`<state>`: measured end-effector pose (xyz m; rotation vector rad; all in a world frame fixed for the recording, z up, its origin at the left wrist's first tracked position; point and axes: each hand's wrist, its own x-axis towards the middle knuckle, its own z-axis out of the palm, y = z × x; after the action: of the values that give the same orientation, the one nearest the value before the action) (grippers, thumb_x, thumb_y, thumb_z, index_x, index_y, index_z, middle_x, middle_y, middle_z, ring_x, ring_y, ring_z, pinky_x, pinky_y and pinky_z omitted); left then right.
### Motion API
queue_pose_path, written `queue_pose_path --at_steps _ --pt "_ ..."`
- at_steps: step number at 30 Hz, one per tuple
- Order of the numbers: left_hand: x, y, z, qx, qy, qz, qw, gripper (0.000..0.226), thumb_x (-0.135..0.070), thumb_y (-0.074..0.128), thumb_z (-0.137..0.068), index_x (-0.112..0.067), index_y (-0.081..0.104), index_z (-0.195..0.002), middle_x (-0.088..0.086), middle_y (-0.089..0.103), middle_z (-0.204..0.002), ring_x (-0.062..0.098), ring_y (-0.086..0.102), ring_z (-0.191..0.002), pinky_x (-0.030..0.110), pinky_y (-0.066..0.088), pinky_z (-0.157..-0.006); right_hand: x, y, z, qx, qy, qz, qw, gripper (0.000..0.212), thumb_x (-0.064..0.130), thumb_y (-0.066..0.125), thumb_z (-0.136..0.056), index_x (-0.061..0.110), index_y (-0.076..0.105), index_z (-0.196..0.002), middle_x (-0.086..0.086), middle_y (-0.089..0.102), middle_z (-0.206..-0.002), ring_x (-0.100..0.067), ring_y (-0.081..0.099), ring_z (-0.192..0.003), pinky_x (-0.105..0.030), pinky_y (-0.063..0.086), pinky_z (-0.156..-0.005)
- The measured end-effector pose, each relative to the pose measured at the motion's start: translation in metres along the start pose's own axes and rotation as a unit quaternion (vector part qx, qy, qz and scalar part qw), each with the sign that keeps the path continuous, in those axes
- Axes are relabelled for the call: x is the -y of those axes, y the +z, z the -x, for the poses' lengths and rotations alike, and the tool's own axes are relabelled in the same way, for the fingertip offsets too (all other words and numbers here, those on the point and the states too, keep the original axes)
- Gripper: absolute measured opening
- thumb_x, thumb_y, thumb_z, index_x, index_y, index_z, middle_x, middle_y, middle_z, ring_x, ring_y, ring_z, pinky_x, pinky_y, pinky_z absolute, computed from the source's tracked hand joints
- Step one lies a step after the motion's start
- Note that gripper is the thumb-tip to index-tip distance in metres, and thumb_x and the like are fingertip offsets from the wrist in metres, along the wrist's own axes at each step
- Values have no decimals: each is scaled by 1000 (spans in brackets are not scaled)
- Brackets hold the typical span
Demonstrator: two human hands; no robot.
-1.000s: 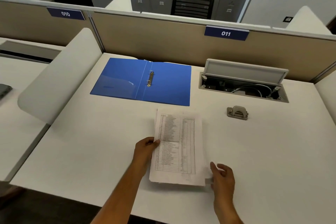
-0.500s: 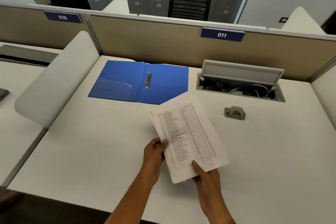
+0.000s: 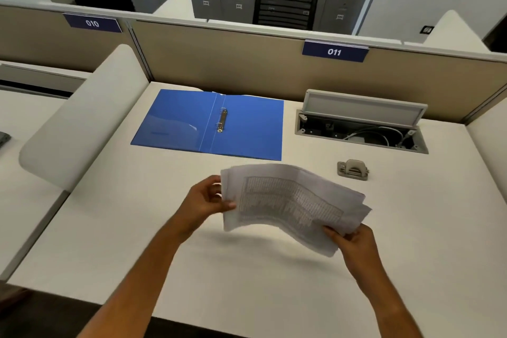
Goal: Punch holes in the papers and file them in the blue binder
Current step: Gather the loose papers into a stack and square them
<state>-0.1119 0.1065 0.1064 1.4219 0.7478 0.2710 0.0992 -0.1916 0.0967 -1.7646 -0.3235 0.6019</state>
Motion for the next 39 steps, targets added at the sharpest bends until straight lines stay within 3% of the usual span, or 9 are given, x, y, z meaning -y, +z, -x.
queue_pose_path --at_steps 4,7,9,11,16,23,28,35,39 --pt "17 23 -1 -32 4 -94 995 34 -25 86 -85 -35 72 -114 -13 80 -103 15 77 -102 31 65 -86 -6 14 -1 -19 -8 26 999 17 6 82 -93 14 74 -80 12 71 -60 -6 65 -57 -32 54 -69" --pt "23 34 1 -132 76 -90 984 30 -19 82 -90 -39 70 -109 -23 78 -94 4 75 -94 17 61 -78 -2 22 1 -67 -63 -23 996 21 -2 78 -94 19 78 -93 9 80 -83 -5 74 -80 -24 58 -79" --pt "28 45 7 -160 105 -66 979 25 -12 78 -93 -29 73 -110 -15 78 -97 8 74 -95 15 59 -78 -2 26 3 -76 -87 -56 992 25 -14 72 -93 9 79 -100 1 82 -94 -11 76 -92 -17 58 -82" --pt "39 56 11 -157 104 -77 979 21 -8 76 -94 -27 75 -105 -8 77 -94 10 74 -91 19 58 -76 -12 33 4 -100 -34 -70 992 28 -8 76 -93 19 78 -101 6 81 -91 -15 76 -92 -19 58 -81" --pt "70 71 10 -157 -4 -59 986 17 -19 78 -93 -35 75 -98 -9 79 -93 6 75 -88 33 59 -82 -43 39 5 -114 56 -60 990 26 2 80 -93 27 76 -95 3 79 -91 -31 75 -99 -30 55 -80" --pt "62 77 15 -183 6 -49 982 18 -24 72 -99 -31 69 -115 -12 76 -104 2 72 -96 18 54 -81 -34 36 10 -146 57 -90 984 31 6 83 -92 34 74 -102 6 80 -103 -1 75 -93 -25 56 -85" --pt "75 79 13 -182 -40 -49 981 16 -31 70 -99 -23 70 -113 -3 76 -101 14 72 -95 34 59 -85 -51 39 8 -128 101 -70 984 16 8 82 -93 17 76 -105 -1 81 -95 -25 76 -96 -23 57 -76" --pt "78 79 13 -202 -20 -50 978 26 -30 69 -101 -21 68 -125 1 76 -109 13 72 -100 31 58 -88 -55 35 7 -127 59 -63 988 4 14 82 -94 12 79 -96 -3 80 -81 -14 74 -76 -26 59 -75" --pt "82 80 13 -190 -25 -57 980 19 -28 67 -102 -22 67 -119 -3 75 -104 15 71 -99 22 54 -81 -69 38 9 -106 86 -58 989 11 14 82 -94 12 75 -86 -24 73 -81 -26 63 -72 -34 55 -70"
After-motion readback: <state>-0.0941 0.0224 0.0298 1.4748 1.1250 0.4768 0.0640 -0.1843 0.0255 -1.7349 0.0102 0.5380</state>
